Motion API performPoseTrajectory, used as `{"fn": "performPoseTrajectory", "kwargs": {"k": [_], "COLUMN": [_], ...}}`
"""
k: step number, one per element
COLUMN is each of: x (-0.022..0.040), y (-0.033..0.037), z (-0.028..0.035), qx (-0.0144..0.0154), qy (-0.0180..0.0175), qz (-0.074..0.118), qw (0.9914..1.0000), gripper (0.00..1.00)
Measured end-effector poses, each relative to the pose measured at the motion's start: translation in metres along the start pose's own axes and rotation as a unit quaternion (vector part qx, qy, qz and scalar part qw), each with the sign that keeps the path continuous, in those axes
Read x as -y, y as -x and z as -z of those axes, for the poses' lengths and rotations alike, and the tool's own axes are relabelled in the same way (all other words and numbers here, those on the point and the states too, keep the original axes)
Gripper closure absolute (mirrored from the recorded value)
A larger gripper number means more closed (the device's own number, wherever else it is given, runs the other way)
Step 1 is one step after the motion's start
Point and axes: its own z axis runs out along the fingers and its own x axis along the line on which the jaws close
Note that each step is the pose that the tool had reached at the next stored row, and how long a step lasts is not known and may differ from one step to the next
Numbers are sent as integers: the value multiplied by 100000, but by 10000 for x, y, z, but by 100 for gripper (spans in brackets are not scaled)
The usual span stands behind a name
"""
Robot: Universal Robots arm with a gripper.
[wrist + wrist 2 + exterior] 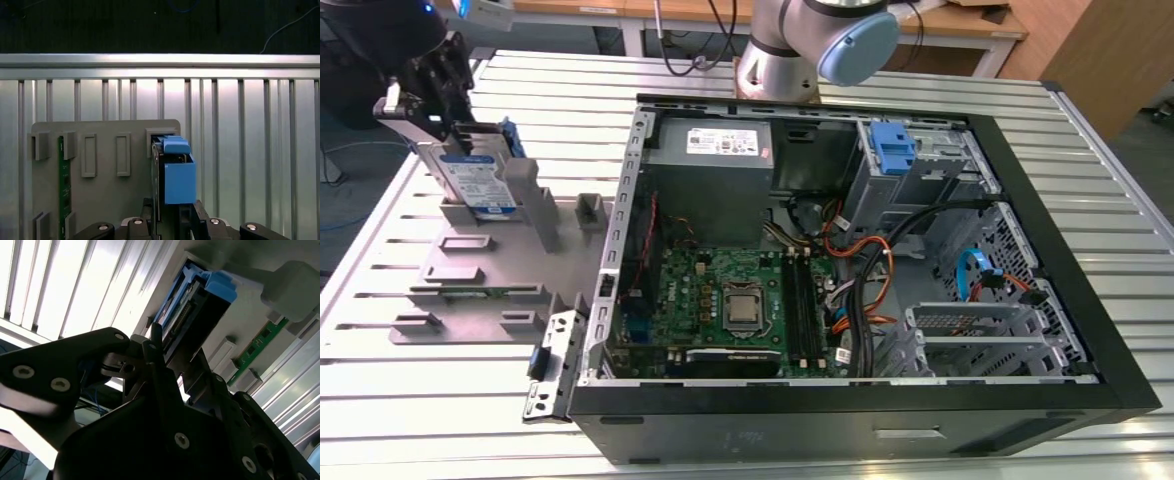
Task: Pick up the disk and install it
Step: 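Pick up the disk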
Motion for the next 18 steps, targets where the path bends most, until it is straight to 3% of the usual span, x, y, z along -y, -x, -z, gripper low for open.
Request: {"fn": "performPoseTrajectory", "kwargs": {"k": [8, 10, 18], "x": [5, 5, 4], "y": [0, 0, 0], "z": [-2, -1, 3], "qx": [0, -17, -24], "qy": [-10, 264, 526], "qz": [-673, -681, -700], "qw": [99998, 99997, 99996], "gripper": [58, 58, 58]}}
